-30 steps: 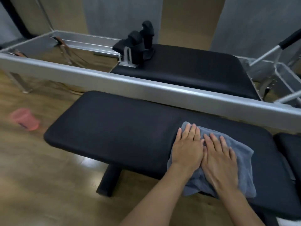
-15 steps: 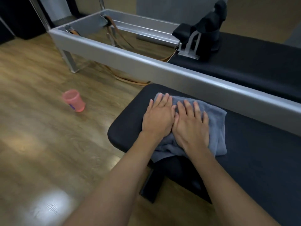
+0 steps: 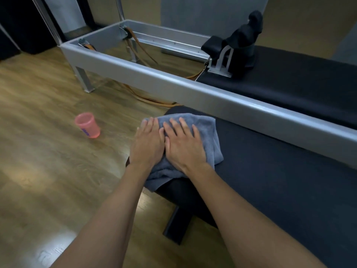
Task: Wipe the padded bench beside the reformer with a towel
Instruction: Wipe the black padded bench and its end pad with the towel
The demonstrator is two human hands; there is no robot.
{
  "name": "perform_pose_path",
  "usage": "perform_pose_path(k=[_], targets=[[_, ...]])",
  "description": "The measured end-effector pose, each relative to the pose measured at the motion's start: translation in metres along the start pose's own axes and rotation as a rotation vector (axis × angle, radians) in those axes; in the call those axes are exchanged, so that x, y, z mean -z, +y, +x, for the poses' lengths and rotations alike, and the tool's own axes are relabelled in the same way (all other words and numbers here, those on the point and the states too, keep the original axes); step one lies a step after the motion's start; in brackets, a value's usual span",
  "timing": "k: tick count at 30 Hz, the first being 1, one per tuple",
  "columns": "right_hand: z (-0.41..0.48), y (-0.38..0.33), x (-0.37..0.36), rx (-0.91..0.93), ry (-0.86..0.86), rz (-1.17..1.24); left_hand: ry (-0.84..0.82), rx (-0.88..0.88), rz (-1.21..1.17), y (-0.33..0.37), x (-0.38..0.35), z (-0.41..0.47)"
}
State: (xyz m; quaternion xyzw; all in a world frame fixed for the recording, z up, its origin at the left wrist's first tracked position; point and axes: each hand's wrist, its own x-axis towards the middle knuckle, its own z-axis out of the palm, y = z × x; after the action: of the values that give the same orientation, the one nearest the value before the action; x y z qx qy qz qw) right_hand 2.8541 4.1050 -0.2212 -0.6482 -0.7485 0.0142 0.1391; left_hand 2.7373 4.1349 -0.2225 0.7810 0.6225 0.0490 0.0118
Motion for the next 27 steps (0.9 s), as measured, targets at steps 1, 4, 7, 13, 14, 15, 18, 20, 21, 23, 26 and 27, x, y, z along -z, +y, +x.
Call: perform_pose_path(k=[1,4,7,13,14,15,18,20,21,23,26,27], targets=[[-0.006,0.0,0.001,0.0,0.001,0.017,0.007,0.013,0.015,0.003,0.001,-0.006],[-0.022,0.01,0.006,-0.006,-0.009,0.089,0.022,0.037,0.016,0.015,0.004,-0.015],[-0.035,0.033,0.014,-0.046,-0.029,0.162,0.046,0.04,-0.034,0.044,0.007,-0.018],[-0.105,0.129,0.05,-0.152,-0.002,0.139,0.049,-0.069,-0.072,0.165,-0.001,-0.039],[-0.119,0.147,0.057,-0.177,0.011,0.128,0.047,-0.094,-0.077,0.189,-0.003,-0.044],[-0.137,0.169,0.064,-0.206,0.024,0.118,0.049,-0.124,-0.082,0.216,-0.005,-0.049],[-0.184,0.218,0.083,-0.276,0.041,0.102,0.041,-0.195,-0.082,0.285,-0.008,-0.068],[-0.22,0.254,0.098,-0.335,0.06,0.093,0.032,-0.251,-0.082,0.335,-0.01,-0.087],[-0.24,0.273,0.106,-0.368,0.069,0.085,0.026,-0.279,-0.091,0.362,-0.011,-0.096],[-0.283,0.31,0.123,-0.432,0.082,0.061,0.027,-0.34,-0.104,0.416,-0.013,-0.116],[-0.344,0.361,0.148,-0.519,0.083,0.032,0.025,-0.427,-0.135,0.492,-0.016,-0.148],[-0.362,0.376,0.155,-0.543,0.084,0.028,0.02,-0.444,-0.152,0.514,-0.017,-0.158]])
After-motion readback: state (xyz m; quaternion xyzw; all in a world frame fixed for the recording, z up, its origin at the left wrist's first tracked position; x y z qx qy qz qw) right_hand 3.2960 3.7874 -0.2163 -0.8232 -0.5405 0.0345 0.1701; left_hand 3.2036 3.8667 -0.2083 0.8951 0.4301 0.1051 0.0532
